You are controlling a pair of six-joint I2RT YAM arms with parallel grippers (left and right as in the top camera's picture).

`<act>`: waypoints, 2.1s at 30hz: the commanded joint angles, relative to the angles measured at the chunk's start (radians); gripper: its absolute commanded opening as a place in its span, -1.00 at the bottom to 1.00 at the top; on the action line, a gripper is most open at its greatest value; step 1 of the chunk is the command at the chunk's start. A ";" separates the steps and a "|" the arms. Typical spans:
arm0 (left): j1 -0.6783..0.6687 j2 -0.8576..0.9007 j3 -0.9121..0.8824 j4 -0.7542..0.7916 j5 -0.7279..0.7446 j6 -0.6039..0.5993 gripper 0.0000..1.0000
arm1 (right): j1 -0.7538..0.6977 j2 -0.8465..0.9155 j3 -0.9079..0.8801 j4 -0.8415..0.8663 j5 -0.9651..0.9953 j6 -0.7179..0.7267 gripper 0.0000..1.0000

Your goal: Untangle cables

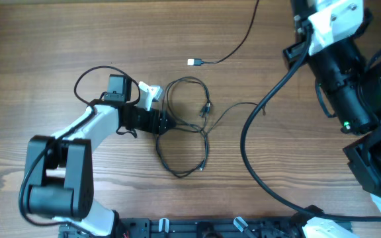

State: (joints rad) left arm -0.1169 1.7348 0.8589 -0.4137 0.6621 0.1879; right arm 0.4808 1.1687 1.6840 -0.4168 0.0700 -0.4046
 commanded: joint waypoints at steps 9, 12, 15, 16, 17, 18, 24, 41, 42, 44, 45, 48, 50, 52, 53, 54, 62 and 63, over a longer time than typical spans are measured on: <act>-0.270 -0.340 -0.008 0.039 -0.047 0.044 0.52 | -0.003 -0.021 0.006 -0.013 -0.249 0.069 -0.91; -0.355 -0.339 -0.008 0.118 -0.080 0.044 0.56 | -0.003 -0.047 0.006 -0.018 -0.402 0.112 -0.92; -0.403 -0.339 -0.008 0.204 -0.080 0.043 0.53 | -0.003 -0.061 0.006 -0.019 -0.454 0.125 -0.92; -0.422 -0.339 -0.008 0.234 -0.080 0.043 0.48 | -0.003 -0.065 0.006 -0.019 -0.454 0.128 -0.92; -0.456 -0.339 -0.008 0.289 -0.080 0.040 0.43 | -0.003 -0.069 0.006 -0.019 -0.454 0.138 -0.92; -0.495 -0.339 -0.008 0.341 -0.080 0.040 0.43 | -0.003 -0.071 0.006 -0.018 -0.455 0.145 -0.92; -0.657 -0.339 -0.008 0.491 -0.080 0.040 0.51 | -0.003 -0.074 0.006 -0.017 -0.456 0.142 -0.92; -0.647 -0.338 -0.008 0.680 -0.667 -0.312 0.06 | -0.003 -0.074 0.006 -0.095 -0.457 0.144 -0.91; -0.647 -0.338 -0.008 0.676 -0.667 -0.312 -0.46 | -0.003 -0.074 0.006 -0.105 -0.457 0.143 -0.92; -0.631 -0.338 -0.008 0.640 -0.703 -0.308 -0.92 | -0.003 -0.074 0.006 -0.136 -0.414 0.143 -0.92; -0.611 -0.338 -0.008 0.607 -0.737 -0.308 -0.92 | -0.003 -0.074 0.006 -0.156 -0.355 0.143 -0.92; -0.526 -0.338 -0.008 0.486 -0.769 -0.297 -0.92 | -0.003 -0.074 0.006 -0.225 0.050 0.173 -0.92; -0.434 -0.338 -0.008 0.373 -0.768 -0.297 -0.92 | -0.003 -0.065 0.006 -0.270 0.493 0.235 -0.89; -0.344 -0.338 -0.008 0.268 -0.768 -0.297 -0.92 | -0.003 -0.039 0.006 -0.333 0.800 0.249 -0.77; -0.312 -0.338 -0.008 0.231 -0.768 -0.297 -0.92 | -0.003 -0.025 0.006 -0.367 0.860 0.249 -0.76; -0.258 -0.338 -0.008 0.167 -0.768 -0.297 -0.92 | -0.003 0.004 0.006 -0.457 0.855 0.251 -0.26; -0.203 -0.473 0.023 0.058 -0.575 -0.168 -0.92 | -0.003 0.229 0.005 -0.632 0.158 0.250 0.99; -0.203 -0.528 0.050 0.065 -0.551 -0.168 -0.93 | -0.003 0.253 0.005 -0.614 0.069 0.248 0.99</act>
State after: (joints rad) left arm -0.3195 1.3411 0.8558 -0.3599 -0.0071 -0.0383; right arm 0.4751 1.3800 1.6894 -1.0622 0.4297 -0.1642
